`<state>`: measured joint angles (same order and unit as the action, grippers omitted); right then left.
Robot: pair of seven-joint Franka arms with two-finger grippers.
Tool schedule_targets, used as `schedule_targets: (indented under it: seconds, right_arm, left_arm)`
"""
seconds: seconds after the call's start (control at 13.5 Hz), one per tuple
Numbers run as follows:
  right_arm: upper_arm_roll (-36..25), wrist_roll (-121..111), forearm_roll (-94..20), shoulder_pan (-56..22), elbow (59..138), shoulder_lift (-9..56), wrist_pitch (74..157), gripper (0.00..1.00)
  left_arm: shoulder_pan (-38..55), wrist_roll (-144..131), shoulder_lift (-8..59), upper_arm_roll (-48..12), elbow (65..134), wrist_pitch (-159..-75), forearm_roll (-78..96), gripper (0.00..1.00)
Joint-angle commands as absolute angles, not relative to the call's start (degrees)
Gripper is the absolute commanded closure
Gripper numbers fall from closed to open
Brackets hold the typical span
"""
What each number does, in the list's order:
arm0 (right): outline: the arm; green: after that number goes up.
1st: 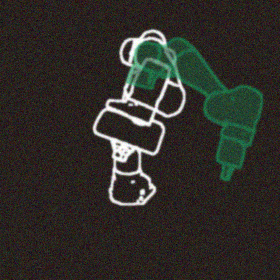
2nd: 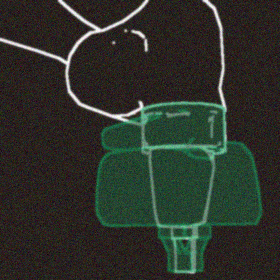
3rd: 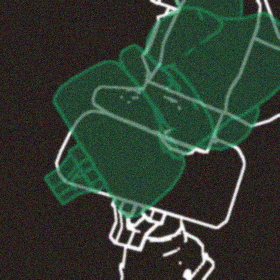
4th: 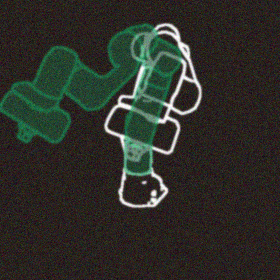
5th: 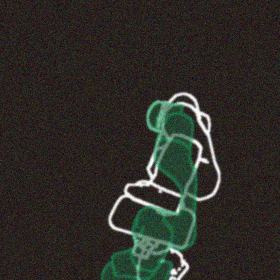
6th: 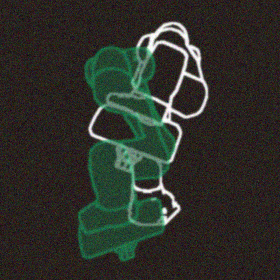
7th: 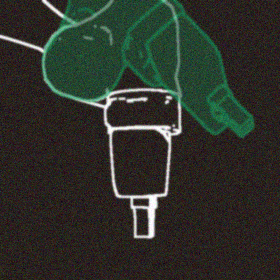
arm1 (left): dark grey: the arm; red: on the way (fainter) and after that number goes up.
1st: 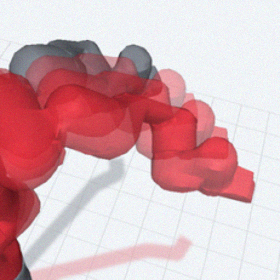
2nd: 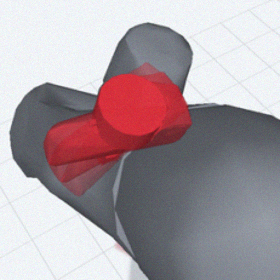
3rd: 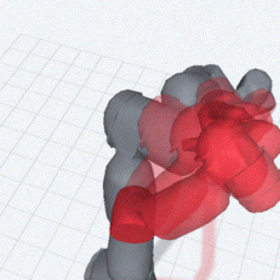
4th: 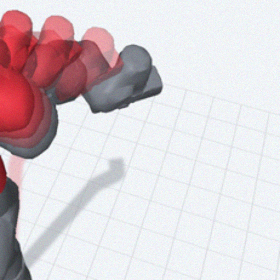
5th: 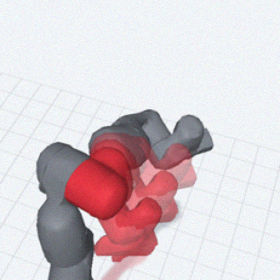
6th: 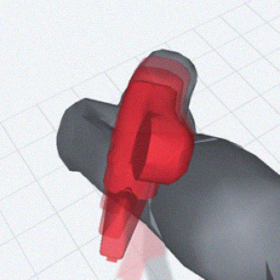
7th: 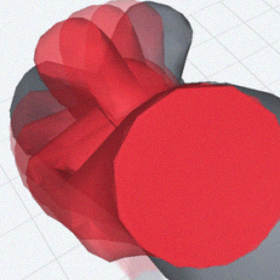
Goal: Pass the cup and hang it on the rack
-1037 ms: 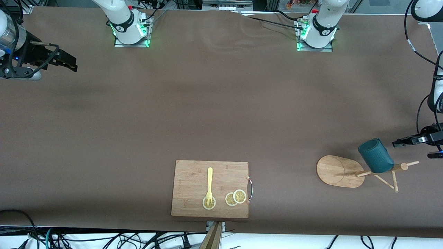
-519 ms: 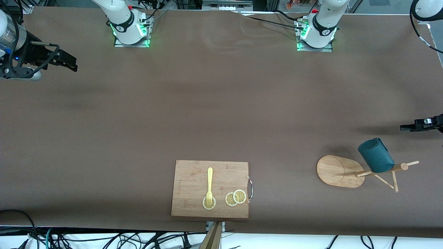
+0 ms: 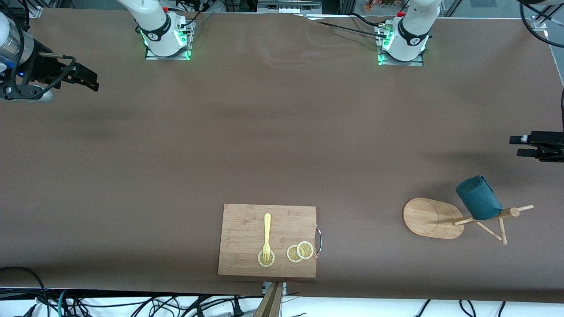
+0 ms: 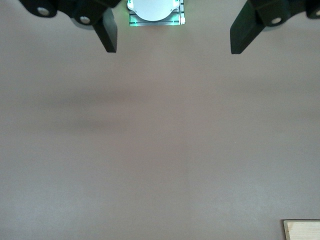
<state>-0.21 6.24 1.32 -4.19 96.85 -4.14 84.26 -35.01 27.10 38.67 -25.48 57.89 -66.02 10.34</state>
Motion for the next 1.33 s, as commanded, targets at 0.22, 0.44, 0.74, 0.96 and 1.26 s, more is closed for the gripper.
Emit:
schedule_targets:
  seconds: [0.22,0.44,0.74,0.96,1.26]
  right_arm:
    - [0.3,5.6,1.3,-4.0,95.9,-4.0,83.8,0.00]
    - [2.3,5.5,1.9,-4.0,96.0,-4.3,84.5,0.00]
    - [2.5,5.6,1.7,-4.0,96.0,-4.5,84.8,0.00]
    - [2.4,5.4,1.1,-3.9,94.9,-4.0,85.3,0.00]
    - [2.4,6.1,1.1,-3.9,91.3,-2.8,85.2,0.00]
  left_arm:
    - [-15.8,22.2,30.6,-23.9,58.8,-67.7,-6.7,0.00]
    - [-12.1,17.2,30.0,-23.3,58.4,-68.0,-8.4,0.00]
    - [-6.6,2.1,14.8,-14.9,77.1,-83.1,-6.2,0.00]
    - [-2.7,-10.4,2.2,-9.3,95.3,-96.5,-3.3,0.00]
    - [-1.6,-9.6,-0.1,-6.9,98.9,-97.8,2.9,0.00]
